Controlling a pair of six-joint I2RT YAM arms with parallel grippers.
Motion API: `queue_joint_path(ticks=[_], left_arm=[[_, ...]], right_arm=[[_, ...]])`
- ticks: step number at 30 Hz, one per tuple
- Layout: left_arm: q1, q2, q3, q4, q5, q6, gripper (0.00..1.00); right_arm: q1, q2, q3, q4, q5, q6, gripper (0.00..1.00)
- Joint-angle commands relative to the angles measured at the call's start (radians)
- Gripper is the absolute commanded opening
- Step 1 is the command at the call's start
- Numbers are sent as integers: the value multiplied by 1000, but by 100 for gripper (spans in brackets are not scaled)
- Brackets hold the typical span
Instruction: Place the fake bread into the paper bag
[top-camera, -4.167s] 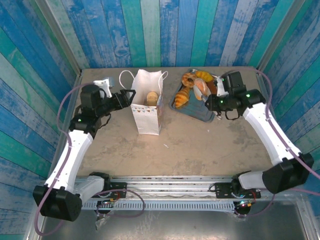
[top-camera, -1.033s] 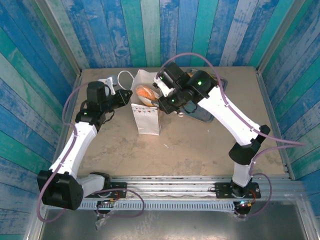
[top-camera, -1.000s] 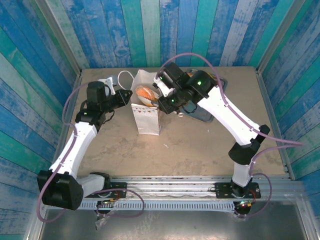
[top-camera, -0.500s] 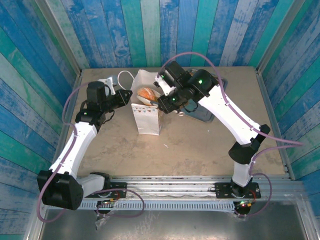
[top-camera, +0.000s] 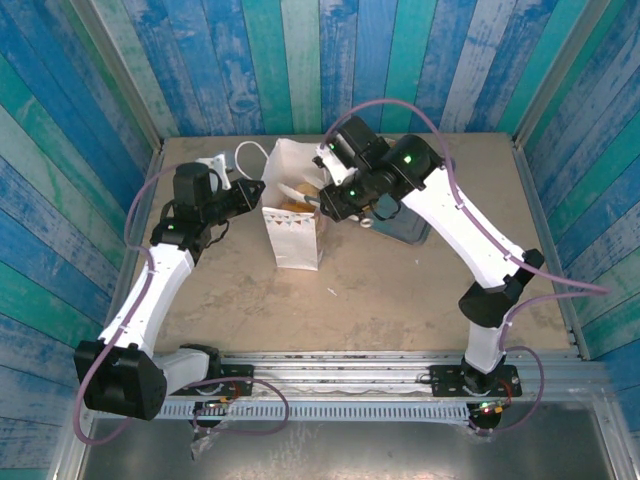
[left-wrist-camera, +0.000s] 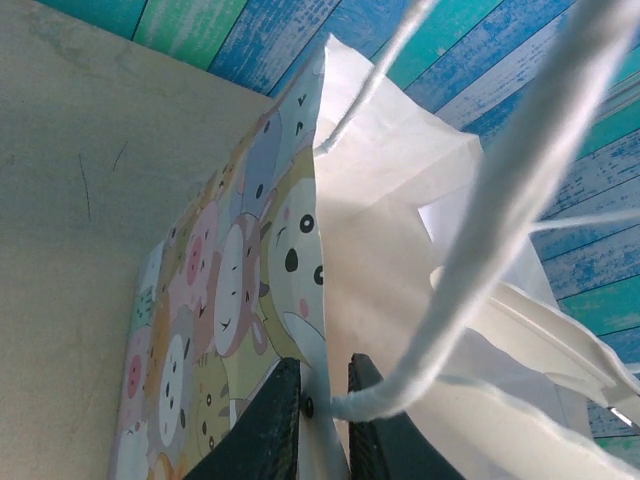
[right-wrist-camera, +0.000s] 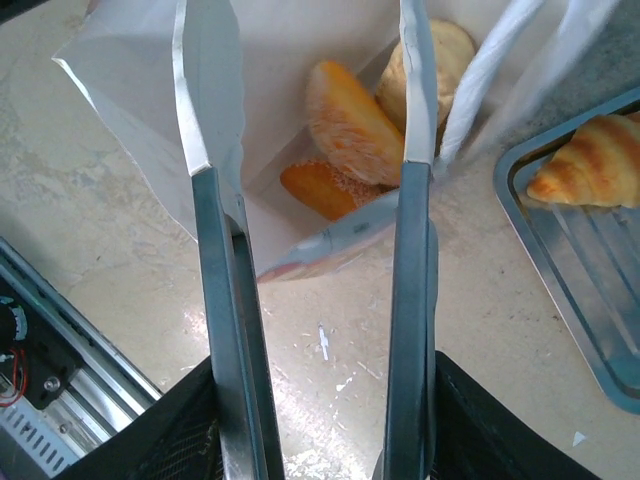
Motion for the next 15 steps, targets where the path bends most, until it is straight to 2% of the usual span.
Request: queue_joint_path(ticks=[1,7,15], left_arm=[[-3,-37,11,13,6,8,20],[-3,-37,32,10,-7,13,26],[-4,-64,41,-7,-30,32,45]], right_arm=[[-5,-72,31,27,6,6,50],[-10,-136,8,66,-3,1,49],[-16,-250,-55,146,-6,10,48]])
